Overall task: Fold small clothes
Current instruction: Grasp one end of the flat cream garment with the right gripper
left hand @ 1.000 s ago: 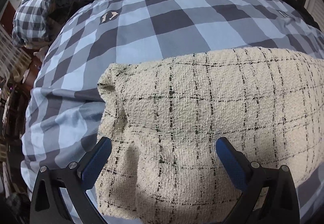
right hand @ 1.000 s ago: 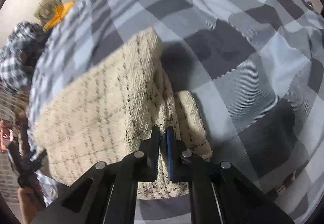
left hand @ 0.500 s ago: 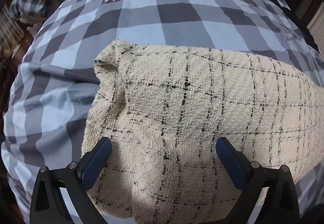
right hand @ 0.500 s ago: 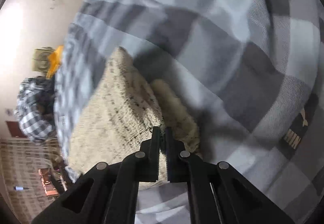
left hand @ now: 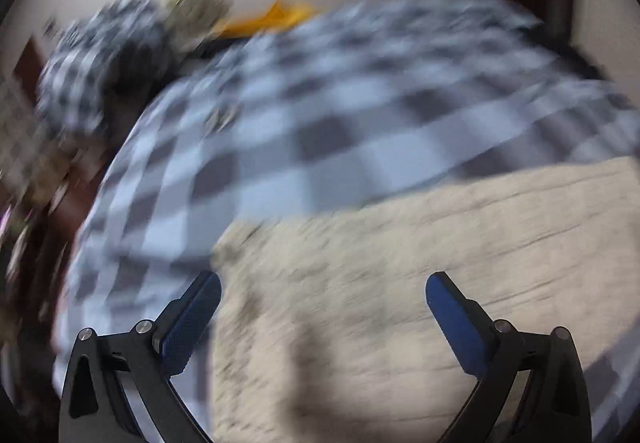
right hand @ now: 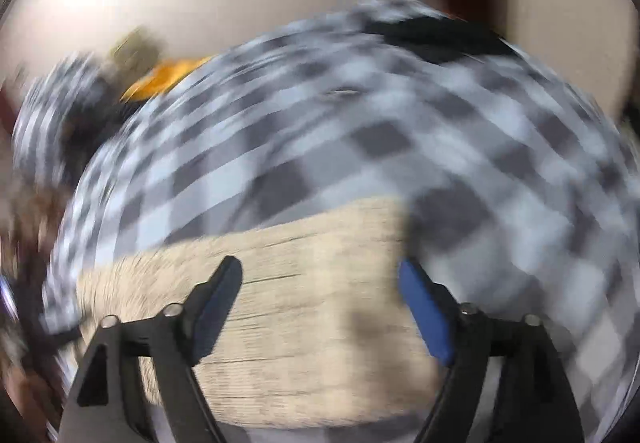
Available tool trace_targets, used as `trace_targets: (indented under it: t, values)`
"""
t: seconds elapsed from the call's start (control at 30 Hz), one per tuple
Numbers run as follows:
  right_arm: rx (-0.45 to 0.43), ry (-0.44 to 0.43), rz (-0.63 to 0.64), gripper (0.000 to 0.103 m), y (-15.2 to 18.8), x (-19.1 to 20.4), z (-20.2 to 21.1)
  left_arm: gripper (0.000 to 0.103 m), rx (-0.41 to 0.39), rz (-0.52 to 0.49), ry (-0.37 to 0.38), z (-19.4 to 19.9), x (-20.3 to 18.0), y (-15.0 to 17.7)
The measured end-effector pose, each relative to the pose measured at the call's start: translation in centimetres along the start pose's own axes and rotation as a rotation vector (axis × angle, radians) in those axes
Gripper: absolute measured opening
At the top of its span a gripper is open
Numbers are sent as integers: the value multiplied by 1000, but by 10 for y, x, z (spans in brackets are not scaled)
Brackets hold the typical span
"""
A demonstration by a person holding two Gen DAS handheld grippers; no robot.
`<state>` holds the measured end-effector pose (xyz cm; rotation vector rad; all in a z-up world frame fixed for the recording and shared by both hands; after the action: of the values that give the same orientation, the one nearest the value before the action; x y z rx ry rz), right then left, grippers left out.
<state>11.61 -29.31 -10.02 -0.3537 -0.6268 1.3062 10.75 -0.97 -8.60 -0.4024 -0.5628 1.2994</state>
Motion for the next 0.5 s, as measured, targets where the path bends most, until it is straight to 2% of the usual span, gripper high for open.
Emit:
trace_targets:
  t: [0.03,0.07,0.13,0.2,0.27,0.33,0.37,0.43,0.47,0.5]
  values:
    - [8,-30,34,82,2,16,-10,103,-14,-21,72,3,-10,0]
    - [27,-70,60,82,7,32,-24,103,7,-49,158,-1,-21,3]
    - [101,-132,119,82,20,55,-51,103,87,-91,224,-17,-37,13]
    - [169,-105,209,82,31,69,-74,103,203,-152,205,-45,-48,31]
    - [185,-45,325,82,40,74,-88,103,193,-109,246,-49,-35,34]
    - [186,-66,381,82,42,66,-87,103,228,-58,210,-53,-15,31]
    - [192,-54,374,82,39,59,-85,103,246,-14,173,-56,0,30]
    - [218,46,275,82,26,32,-86,103,283,70,83,-65,33,35]
    - [232,90,198,82,20,12,-85,103,298,119,109,-68,46,37]
    - [253,87,77,82,13,-15,-85,103,331,203,158,-73,66,42]
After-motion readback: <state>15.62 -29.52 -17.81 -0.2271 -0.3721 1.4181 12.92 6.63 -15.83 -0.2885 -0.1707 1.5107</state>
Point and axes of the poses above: each gripper's, at about its wrist camera, not at the fingertips, and z roughly against the way its jaws point, x to its left, y to its underside, the point moved 1 cm from there along -z, roughly the way its jaws point, and after that the axes turned 2 degrees about x, right-handed, at the moved point
